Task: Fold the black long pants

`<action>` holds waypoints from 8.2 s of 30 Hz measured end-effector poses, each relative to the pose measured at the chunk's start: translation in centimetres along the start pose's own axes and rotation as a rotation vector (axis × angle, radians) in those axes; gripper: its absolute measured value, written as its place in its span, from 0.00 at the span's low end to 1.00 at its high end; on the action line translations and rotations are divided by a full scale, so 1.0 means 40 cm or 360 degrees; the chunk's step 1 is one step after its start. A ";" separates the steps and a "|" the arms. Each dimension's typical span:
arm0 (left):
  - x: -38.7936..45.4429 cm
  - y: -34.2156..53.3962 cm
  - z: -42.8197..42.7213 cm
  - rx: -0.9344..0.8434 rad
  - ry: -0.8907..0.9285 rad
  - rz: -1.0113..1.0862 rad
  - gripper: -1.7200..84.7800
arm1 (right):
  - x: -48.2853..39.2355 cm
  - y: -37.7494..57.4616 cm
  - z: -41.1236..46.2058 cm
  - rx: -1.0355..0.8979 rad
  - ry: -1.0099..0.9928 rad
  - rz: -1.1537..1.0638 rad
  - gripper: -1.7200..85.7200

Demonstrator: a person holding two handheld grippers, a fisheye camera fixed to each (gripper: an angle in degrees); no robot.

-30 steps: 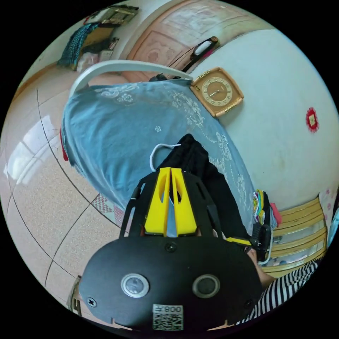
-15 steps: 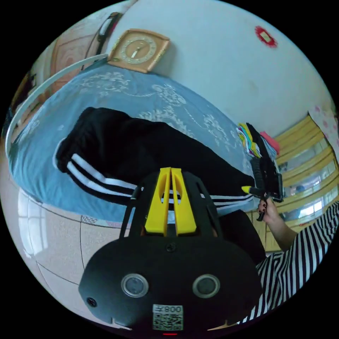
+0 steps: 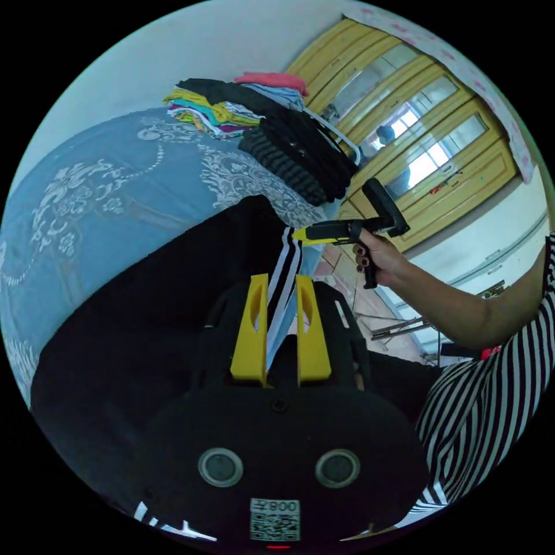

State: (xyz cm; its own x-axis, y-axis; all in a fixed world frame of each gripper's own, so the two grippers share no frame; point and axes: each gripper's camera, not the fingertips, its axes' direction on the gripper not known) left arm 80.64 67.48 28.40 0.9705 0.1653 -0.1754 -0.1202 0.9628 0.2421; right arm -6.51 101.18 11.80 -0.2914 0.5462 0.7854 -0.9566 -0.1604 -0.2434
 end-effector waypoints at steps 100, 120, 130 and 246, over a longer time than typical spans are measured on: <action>-0.479 0.291 -1.253 0.0714 -0.0322 -0.1053 0.07 | -0.581 -0.098 1.087 -0.0739 -0.0559 -0.1178 0.08; -0.538 0.052 -1.343 0.0189 -0.0624 -0.0755 0.03 | -0.683 0.038 1.213 -0.0802 -0.0503 -0.1624 0.04; -0.522 -0.053 -1.382 0.0499 -0.0570 -0.0592 0.06 | -0.688 0.098 1.174 -0.0682 -0.0426 -0.1738 0.03; 0.322 0.589 -1.402 0.1487 0.0028 -0.1129 0.05 | -0.755 -0.036 1.268 -0.1001 -0.1036 -0.0977 0.05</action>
State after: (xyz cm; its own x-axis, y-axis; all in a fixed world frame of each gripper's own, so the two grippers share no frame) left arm 78.58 104.27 -21.68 0.7545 -0.3356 -0.5640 0.6538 0.3102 0.6902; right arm 3.31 43.23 17.30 0.1090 -0.1797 0.9777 -0.8195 0.5404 0.1907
